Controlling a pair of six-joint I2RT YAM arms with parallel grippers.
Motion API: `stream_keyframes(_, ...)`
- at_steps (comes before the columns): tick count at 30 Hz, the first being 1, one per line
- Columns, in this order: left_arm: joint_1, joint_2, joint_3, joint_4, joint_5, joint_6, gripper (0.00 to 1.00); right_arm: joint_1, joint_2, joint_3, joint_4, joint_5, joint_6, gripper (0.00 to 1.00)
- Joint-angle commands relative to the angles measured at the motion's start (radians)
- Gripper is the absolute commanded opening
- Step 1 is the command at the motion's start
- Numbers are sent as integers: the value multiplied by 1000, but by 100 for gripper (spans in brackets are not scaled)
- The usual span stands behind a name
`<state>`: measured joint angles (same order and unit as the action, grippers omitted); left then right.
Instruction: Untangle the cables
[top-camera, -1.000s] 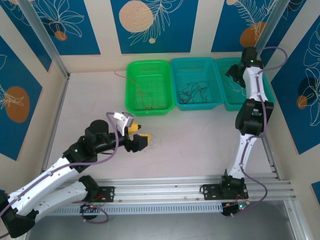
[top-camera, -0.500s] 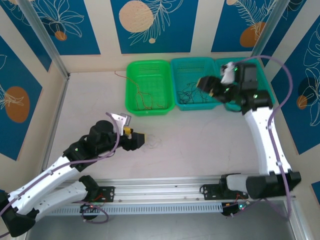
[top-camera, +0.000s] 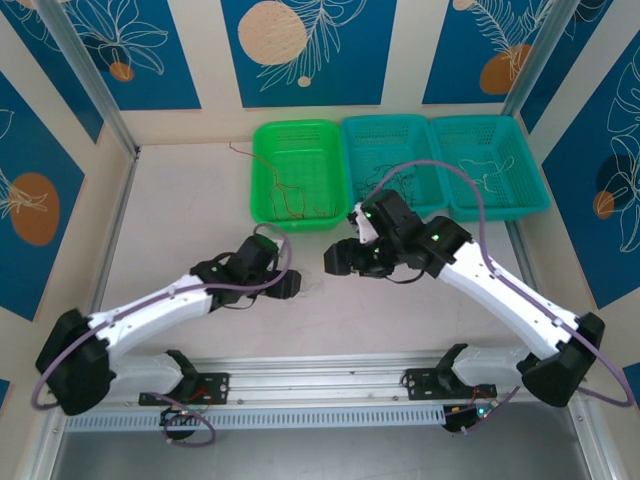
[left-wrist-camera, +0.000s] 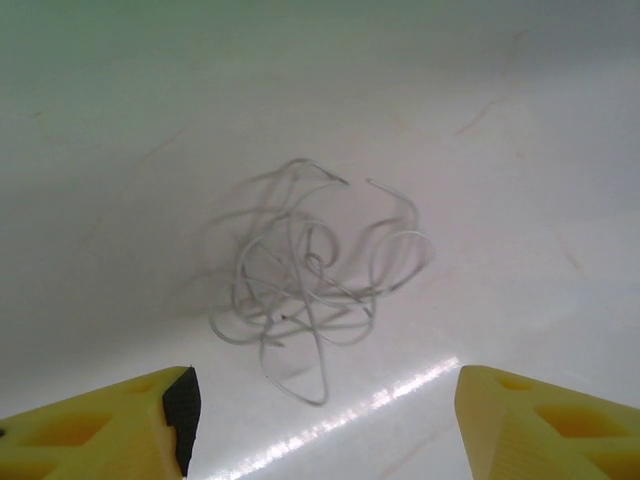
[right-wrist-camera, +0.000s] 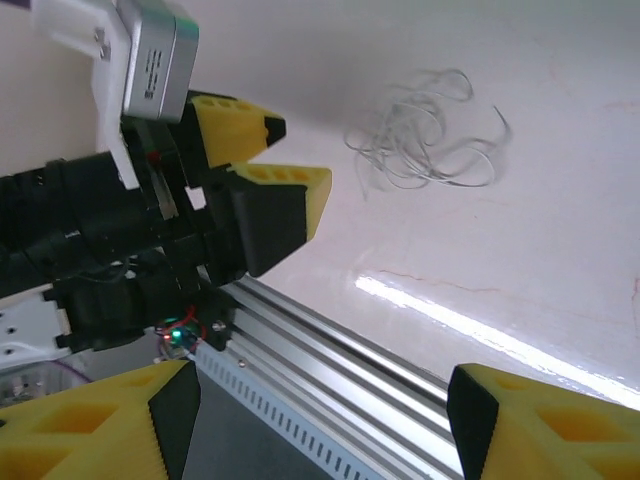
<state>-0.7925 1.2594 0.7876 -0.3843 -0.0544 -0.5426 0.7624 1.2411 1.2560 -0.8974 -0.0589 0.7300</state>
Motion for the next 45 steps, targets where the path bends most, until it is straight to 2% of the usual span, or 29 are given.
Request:
stream_keyframes(1, 8, 89, 73, 19, -64, 54, 66, 15, 16, -1, -34, 35, 20, 68)
stream_keyframes(6, 26, 219, 114, 30, -31, 60, 60, 18, 10, -22, -23, 58, 33, 68)
stream_keyframes(16, 42, 328, 113, 88, 24, 44, 33, 15, -15, -43, -34, 95, 45, 68)
stream_keyframes(18, 46, 332, 110, 90, 30, 42, 23, 17, -20, -41, -33, 102, 48, 68)
stream_keyframes(20, 51, 323, 105, 91, 48, 39, 2, 14, -28, -46, -27, 114, 48, 68)
stream_keyframes(21, 53, 314, 106, 89, 65, 40, 0, 14, -32, -51, -22, 123, 49, 68)
stream_keyframes(27, 58, 150, 113, 66, 208, 24, 0, 12, -89, -163, 134, 244, 44, 70)
stream_keyframes(30, 58, 45, 108, 71, 295, -17, 0, 16, -131, -248, 296, 272, 18, 71)
stream_keyframes(33, 58, -43, 109, 66, 335, -52, 0, 17, -178, -359, 507, 259, -40, 72)
stream_keyframes(37, 58, -113, 133, 47, 383, -83, 0, 33, -236, -535, 861, 227, -193, 76)
stream_keyframes(40, 57, -138, 168, 39, 423, -101, 0, 45, -263, -669, 1121, 203, -313, 82)
stream_keyframes(45, 57, -165, 234, 15, 450, -105, 0, 51, -248, -763, 1288, 137, -539, 85)
